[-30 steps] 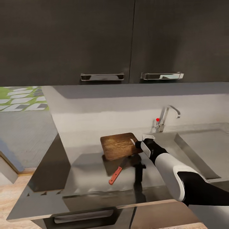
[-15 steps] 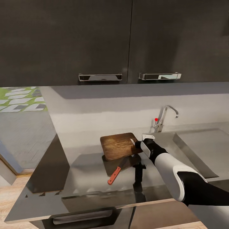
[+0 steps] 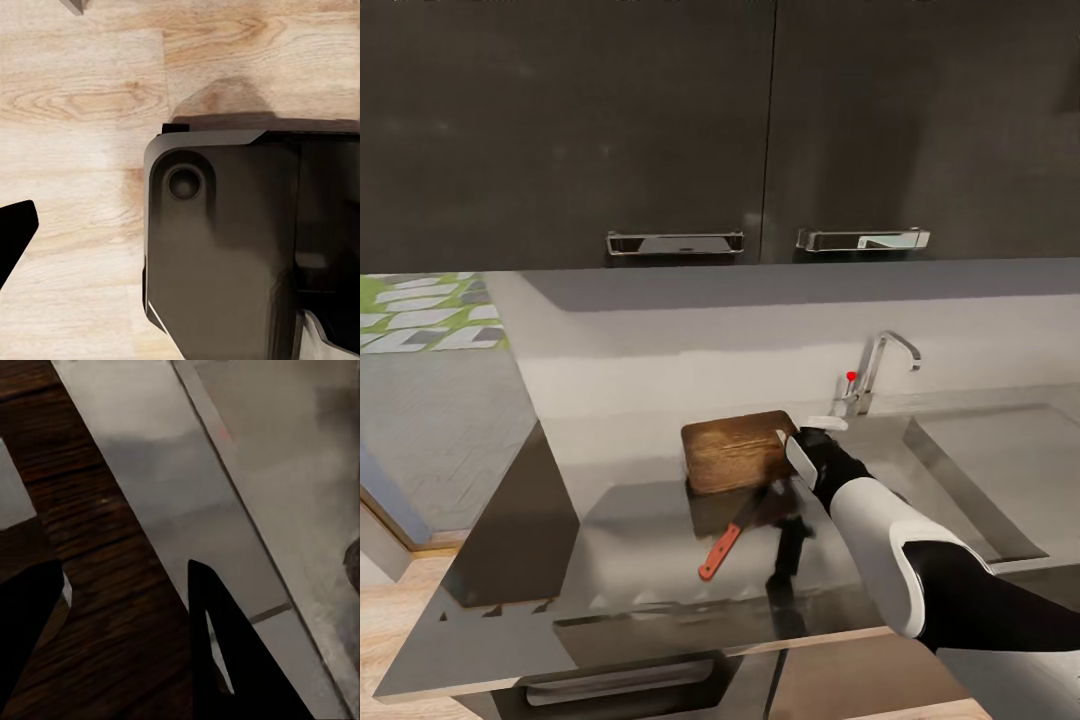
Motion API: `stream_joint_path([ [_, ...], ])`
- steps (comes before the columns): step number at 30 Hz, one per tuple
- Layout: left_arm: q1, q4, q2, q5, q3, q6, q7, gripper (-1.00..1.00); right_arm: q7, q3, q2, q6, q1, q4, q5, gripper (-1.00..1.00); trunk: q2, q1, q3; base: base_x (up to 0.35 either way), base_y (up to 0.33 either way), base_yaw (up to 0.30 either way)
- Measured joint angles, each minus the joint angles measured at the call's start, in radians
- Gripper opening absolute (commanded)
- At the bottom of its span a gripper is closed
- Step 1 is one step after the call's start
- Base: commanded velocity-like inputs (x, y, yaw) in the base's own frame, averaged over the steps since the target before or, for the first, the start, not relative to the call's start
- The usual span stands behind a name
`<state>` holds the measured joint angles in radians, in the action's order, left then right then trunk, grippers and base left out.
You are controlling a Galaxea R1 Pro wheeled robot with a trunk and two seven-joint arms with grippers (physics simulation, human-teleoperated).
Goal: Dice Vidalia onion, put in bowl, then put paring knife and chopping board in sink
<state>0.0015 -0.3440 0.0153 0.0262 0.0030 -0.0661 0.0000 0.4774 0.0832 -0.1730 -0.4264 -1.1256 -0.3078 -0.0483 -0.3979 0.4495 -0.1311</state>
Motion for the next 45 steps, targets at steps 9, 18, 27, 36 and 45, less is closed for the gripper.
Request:
stream_joint_path([
  [9,0.0,0.0,0.001,-0.001,0.0,0.0,-0.004,1.0,0.091,-0.002,-0.001,-0.14,-0.002,-0.144,-0.043,-1.0,0.0,0.0,0.0,0.0,0.0,0.0],
  [18,0.0,0.0,0.002,0.0,0.001,0.0,-0.004,1.0,0.087,-0.005,-0.001,-0.131,-0.001,-0.136,-0.144,-1.0,0.0,0.0,0.0,0.0,0.0,0.0],
  [27,0.0,0.0,0.005,0.0,0.004,0.0,-0.004,1.0,0.084,-0.005,-0.001,-0.13,-0.001,-0.123,-0.144,-1.0,0.0,0.0,-0.01,0.0,0.0,0.0],
  [36,0.0,0.0,0.005,0.0,0.004,0.0,-0.004,1.0,0.084,-0.005,-0.001,-0.128,-0.001,-0.107,-0.147,-1.0,0.0,0.0,-0.024,0.023,0.0,0.0],
  [45,0.0,0.0,0.005,-0.001,0.004,0.0,-0.004,1.0,0.077,-0.006,-0.001,-0.125,-0.001,-0.094,-0.155,-1.0,0.0,0.0,-0.039,0.059,0.0,0.0],
])
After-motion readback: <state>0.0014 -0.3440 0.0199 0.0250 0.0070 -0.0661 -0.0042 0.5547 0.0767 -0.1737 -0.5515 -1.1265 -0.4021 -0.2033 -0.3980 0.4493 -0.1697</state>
